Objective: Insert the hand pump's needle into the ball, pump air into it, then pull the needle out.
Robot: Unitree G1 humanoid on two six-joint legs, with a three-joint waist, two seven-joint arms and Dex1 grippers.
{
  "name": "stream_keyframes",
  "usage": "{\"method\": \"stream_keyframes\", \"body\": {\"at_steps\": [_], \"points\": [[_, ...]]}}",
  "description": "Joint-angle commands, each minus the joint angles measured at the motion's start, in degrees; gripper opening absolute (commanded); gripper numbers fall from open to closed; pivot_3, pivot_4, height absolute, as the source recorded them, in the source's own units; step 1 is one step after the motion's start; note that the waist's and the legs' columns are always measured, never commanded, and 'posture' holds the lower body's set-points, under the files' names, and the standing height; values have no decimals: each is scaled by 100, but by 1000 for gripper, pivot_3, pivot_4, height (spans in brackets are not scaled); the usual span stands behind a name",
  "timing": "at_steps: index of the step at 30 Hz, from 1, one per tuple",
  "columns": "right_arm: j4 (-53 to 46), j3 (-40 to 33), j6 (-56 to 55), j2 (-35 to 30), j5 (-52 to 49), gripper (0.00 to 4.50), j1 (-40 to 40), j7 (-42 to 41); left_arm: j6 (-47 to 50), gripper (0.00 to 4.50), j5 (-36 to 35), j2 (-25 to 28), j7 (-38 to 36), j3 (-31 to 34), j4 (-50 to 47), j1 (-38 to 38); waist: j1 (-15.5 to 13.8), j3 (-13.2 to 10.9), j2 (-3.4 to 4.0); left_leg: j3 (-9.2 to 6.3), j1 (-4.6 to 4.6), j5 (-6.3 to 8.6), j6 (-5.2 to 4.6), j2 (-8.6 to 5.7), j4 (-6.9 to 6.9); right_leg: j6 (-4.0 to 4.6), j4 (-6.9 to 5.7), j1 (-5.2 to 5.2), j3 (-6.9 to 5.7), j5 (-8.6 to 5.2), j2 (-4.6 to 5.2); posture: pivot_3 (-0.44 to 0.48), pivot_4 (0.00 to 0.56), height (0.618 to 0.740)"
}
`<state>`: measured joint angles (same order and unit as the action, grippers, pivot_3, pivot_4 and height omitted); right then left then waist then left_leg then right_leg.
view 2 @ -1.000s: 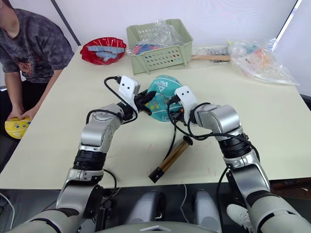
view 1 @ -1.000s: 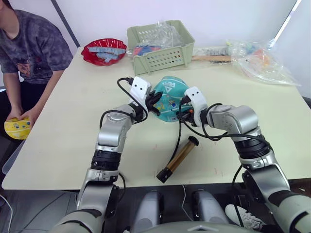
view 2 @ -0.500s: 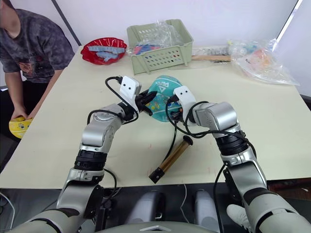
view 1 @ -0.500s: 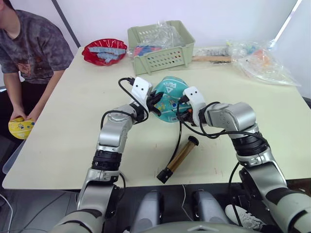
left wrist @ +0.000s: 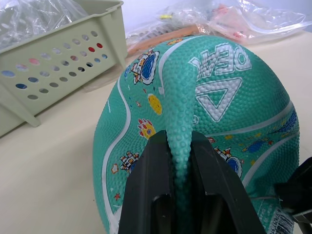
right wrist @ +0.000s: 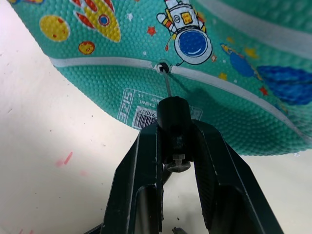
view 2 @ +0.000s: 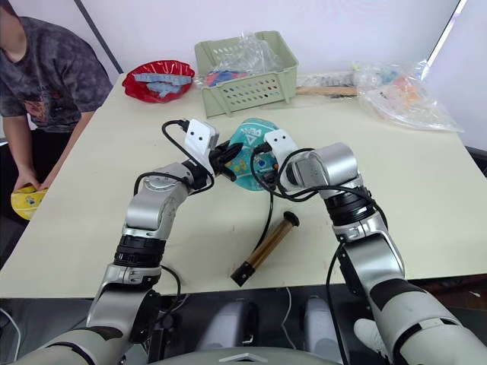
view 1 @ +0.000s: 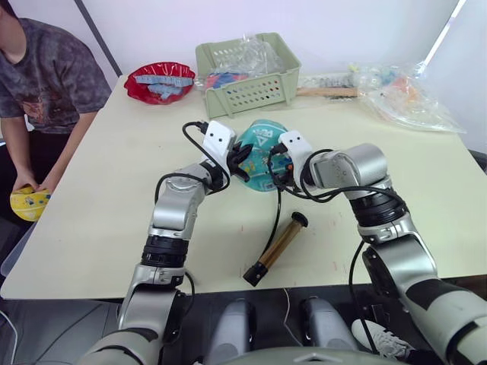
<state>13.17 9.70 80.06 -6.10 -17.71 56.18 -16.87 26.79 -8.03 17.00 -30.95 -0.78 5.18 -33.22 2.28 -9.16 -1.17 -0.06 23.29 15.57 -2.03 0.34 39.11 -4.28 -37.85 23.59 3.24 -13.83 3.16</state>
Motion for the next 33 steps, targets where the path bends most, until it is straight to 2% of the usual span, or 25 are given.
{"method": "stream_keyframes", "body": {"at_steps": [1,7,16,25,33], "points": [[210,-57,-228,216,149,350,320,135,309,41,-114,-173,-255,-419,47,230,7,2,3,-3,0,0,0,0,0,2,0,0,-1,1,-1,0,150,740],[531,-29,-403,449,244,350,509,104,413,41,-136,-240,-233,-395,14,284,22,6,6,-14,-13,-2,4,0,0,12,-1,-9,-10,7,-4,0,150,740],[769,401,-671,617,405,350,539,-191,561,41,-164,-335,-124,-310,12,312,40,32,13,-21,-47,-2,4,0,-11,20,1,-26,-22,13,-6,0,150,740],[1273,404,-1051,981,593,350,739,-338,579,41,-119,-330,-134,-281,6,380,131,81,15,-26,-68,-2,5,1,-40,30,8,-26,-25,16,-6,0,150,740],[1582,293,-1307,1207,767,350,816,-384,585,41,-87,-325,-165,-294,-23,447,157,105,15,-27,-127,-2,6,0,-80,53,16,-44,-31,23,-5,0,150,740]]}}
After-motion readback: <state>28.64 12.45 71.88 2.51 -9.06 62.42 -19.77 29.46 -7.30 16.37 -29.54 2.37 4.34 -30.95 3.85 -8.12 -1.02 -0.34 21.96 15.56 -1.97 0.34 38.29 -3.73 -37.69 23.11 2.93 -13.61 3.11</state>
